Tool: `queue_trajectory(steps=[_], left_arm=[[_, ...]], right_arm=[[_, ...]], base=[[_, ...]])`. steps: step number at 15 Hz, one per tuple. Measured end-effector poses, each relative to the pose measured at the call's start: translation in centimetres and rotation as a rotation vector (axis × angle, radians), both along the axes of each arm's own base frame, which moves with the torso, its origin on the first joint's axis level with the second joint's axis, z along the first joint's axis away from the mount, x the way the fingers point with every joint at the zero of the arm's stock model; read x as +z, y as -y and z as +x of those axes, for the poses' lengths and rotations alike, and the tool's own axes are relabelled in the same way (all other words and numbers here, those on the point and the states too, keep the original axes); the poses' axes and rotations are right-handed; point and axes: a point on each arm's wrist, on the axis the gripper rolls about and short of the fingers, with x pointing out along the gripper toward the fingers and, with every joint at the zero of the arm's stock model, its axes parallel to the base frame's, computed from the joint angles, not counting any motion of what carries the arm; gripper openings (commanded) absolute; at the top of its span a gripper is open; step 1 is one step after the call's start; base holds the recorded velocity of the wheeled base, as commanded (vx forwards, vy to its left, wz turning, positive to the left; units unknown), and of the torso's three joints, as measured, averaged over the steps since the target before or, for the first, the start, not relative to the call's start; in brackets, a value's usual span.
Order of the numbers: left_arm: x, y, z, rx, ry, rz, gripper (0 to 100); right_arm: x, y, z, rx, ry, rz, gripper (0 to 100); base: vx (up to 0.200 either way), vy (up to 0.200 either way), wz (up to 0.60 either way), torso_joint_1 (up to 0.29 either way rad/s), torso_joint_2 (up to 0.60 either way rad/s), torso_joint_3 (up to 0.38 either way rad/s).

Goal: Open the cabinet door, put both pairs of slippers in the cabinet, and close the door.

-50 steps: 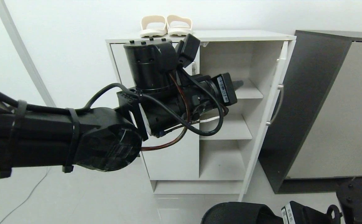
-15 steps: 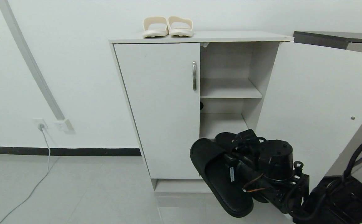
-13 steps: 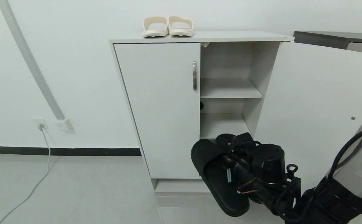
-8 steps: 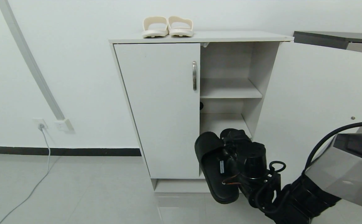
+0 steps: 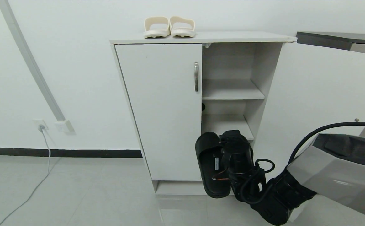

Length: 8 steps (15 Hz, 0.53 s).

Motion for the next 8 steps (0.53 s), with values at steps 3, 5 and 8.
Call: queue_trajectory(steps=[3,5,8], left_arm=[[0.0,0.0,0.0,-0.002,0.0,0.001,0],[0.0,0.0,0.0,-0.002,0.0,0.0,0],[0.0,0.0,0.0,-0.001,-0.001,0.0,0]], right_arm=[[-0.6,0.2,0.3,-0.014,-0.01,-0.001,0],[-0.9,0.2,0.4,-0.015,-0.014,-0.004,0],[-1.2,0.0,0.7,-0.009,-0.008,0.005,0]], base=[[0.0,-0.133,0.0,0.005,0.0,0.003],[0.0,0.0,0.0,0.0,0.0,0.0],[0.0,0.0,0.0,0.0,0.0,0.0]])
